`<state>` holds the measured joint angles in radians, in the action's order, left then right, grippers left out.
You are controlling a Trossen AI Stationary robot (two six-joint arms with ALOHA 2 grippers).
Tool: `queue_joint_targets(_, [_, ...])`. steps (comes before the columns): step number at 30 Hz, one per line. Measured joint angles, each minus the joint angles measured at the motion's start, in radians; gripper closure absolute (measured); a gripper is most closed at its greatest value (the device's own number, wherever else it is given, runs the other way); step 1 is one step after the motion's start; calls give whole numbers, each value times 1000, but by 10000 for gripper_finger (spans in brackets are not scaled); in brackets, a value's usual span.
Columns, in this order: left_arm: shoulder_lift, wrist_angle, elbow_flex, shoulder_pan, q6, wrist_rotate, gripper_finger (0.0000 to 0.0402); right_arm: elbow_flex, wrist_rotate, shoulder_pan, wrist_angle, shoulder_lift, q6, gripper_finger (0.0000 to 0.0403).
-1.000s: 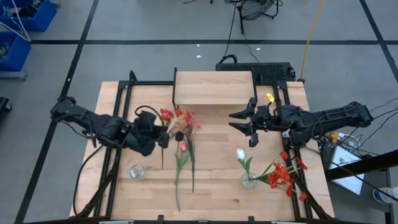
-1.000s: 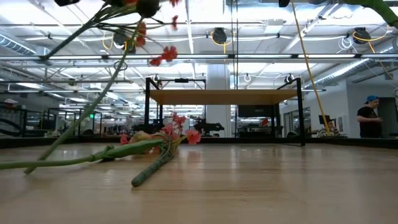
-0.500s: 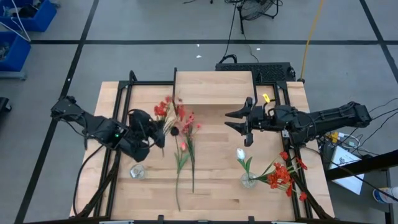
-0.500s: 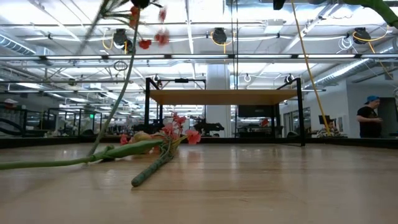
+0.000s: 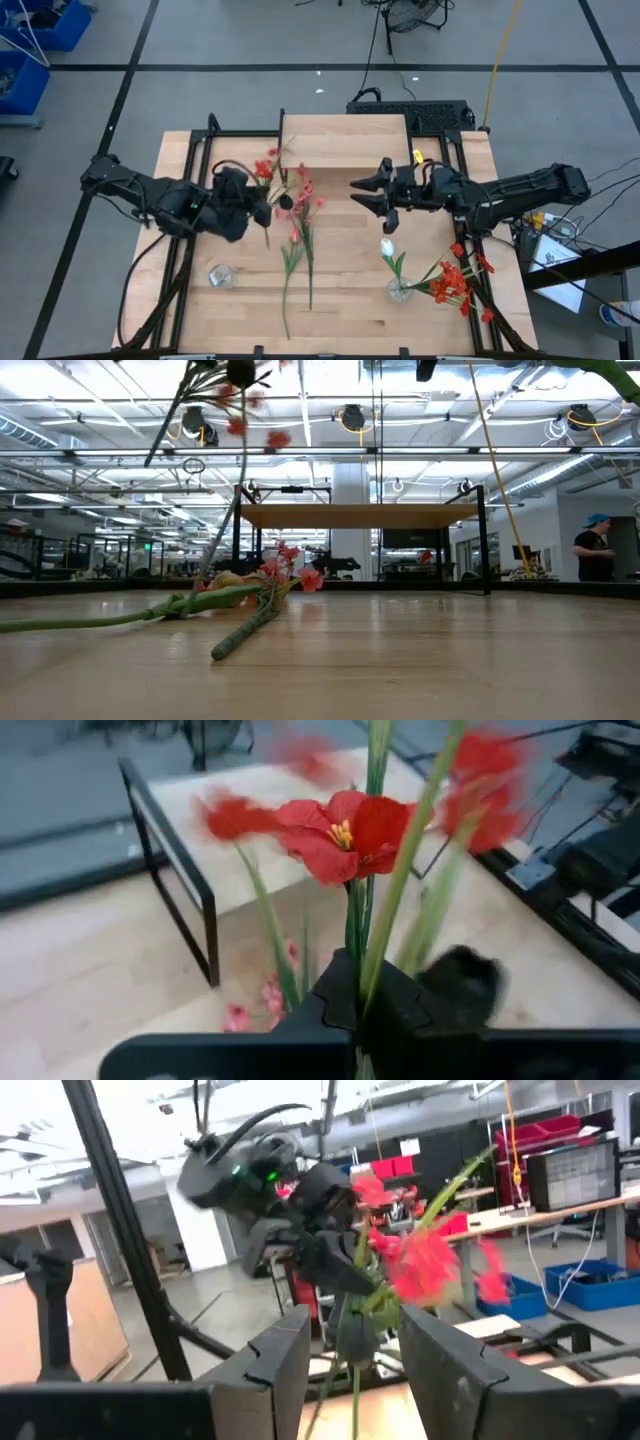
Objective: Pick and place flowers into a vace then onto a shelf
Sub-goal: Put the orange flowers into the left transparent vase
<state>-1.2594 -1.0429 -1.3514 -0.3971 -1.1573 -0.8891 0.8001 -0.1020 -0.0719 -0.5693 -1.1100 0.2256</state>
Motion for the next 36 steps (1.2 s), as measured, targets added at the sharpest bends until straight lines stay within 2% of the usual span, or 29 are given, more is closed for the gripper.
queue_joint_targets(2, [1, -3, 5, -11, 12, -4, 396, 0, 0, 0, 0, -1, 9, 259])
queue_joint_targets(7, [-5, -71, 26, 111, -26, 291, 397, 0, -2, 6, 1, -15, 20, 259])
queue_joint_targets(9, [0, -76, 24, 131, -30, 348, 397, 0, -3, 13, -2, -15, 19, 259])
queue_joint_targets(11, [1, -55, 3, 117, -4, 314, 396, 0, -4, 22, -11, -13, 18, 259])
queue_joint_targets(13, [14, -54, -41, 86, -11, 224, 397, 0, -5, 28, -11, -13, 21, 259])
queue_joint_targets(16, [22, -85, -127, 51, -3, 149, 397, 0, -29, 34, -17, -14, 24, 259])
queue_joint_targets(20, [15, -90, -189, -32, 106, 2, 395, 0, -38, 34, -34, -12, 22, 259])
queue_joint_targets(23, [27, -104, -191, -91, 199, -25, 397, 0, -73, 34, -37, -12, 19, 259])
queue_joint_targets(26, [40, -124, -190, -126, 116, -29, 396, 0, -81, 34, -51, -12, 17, 259])
queue_joint_targets(30, [38, -140, -191, -225, 108, -65, 397, 0, -80, 34, -60, -12, 23, 259])
queue_joint_targets(34, [24, -146, -190, -307, 83, -173, 396, 0, -81, 34, -55, -12, 18, 259])
queue_joint_targets(36, [22, -179, -190, -360, 62, -193, 396, 0, -81, 34, -55, -12, 15, 259])
